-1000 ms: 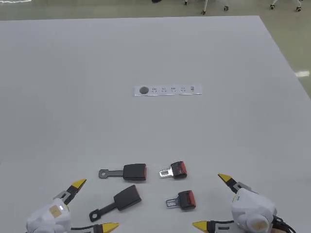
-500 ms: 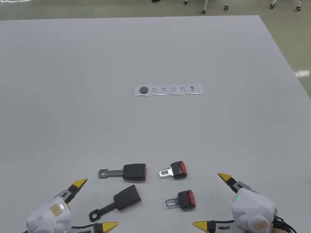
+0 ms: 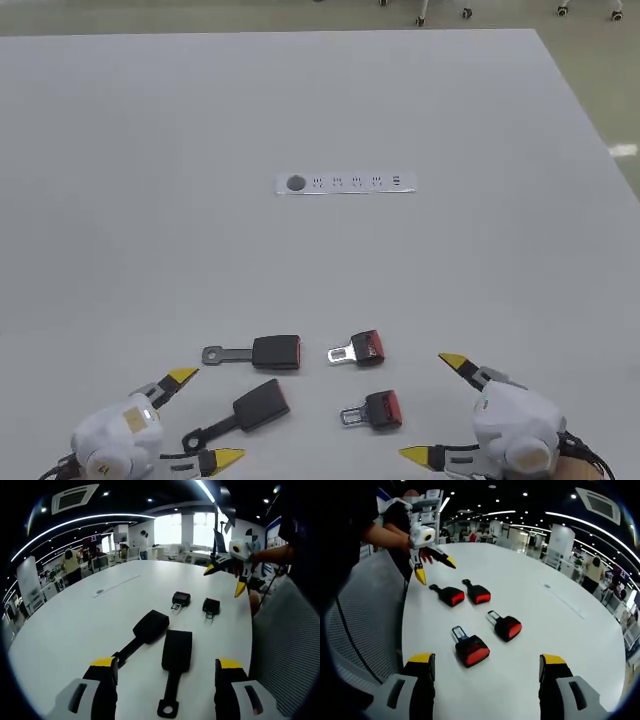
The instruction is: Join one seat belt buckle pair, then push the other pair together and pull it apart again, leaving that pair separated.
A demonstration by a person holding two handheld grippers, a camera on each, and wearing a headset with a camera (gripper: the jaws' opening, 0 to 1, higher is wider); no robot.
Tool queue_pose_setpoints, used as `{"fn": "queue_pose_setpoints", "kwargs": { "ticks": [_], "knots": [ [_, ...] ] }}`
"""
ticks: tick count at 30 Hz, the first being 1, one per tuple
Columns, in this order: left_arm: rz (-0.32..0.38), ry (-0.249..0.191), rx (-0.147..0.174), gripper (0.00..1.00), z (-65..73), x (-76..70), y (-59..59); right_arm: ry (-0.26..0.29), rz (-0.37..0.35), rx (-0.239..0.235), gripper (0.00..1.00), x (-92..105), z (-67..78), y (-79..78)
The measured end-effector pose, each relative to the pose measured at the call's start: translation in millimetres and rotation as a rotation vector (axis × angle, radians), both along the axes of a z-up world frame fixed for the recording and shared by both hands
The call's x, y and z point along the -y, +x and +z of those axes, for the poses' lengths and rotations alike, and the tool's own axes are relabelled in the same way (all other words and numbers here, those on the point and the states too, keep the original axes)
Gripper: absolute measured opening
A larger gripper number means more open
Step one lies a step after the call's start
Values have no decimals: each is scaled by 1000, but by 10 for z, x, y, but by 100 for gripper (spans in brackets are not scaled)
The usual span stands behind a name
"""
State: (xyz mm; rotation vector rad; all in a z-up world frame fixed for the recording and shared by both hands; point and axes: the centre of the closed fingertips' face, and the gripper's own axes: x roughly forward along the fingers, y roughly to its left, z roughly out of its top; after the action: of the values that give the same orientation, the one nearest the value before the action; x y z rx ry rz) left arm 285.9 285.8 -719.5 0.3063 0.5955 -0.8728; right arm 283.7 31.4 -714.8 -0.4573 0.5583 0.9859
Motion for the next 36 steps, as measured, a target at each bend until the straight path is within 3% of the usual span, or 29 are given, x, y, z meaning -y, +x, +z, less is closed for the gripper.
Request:
{"fn": "queue_pose_setpoints", "kwargs": {
  "ticks": [18, 26, 32, 36],
  "knots": [
    [-118, 112, -87, 62, -158, 209, -21, -77, 160, -36, 61, -118, -133, -35],
    [-166, 170, -140, 53, -307, 261, -21, -106, 244, -67, 50, -194, -230, -51],
    [-164, 171, -180, 47, -407, 260, 31, -129, 299, -96, 46, -251, -325, -52],
    [-182, 197, -200, 44, -475, 278, 27, -145, 332, -115, 43, -282, -399, -57]
  ]
}}
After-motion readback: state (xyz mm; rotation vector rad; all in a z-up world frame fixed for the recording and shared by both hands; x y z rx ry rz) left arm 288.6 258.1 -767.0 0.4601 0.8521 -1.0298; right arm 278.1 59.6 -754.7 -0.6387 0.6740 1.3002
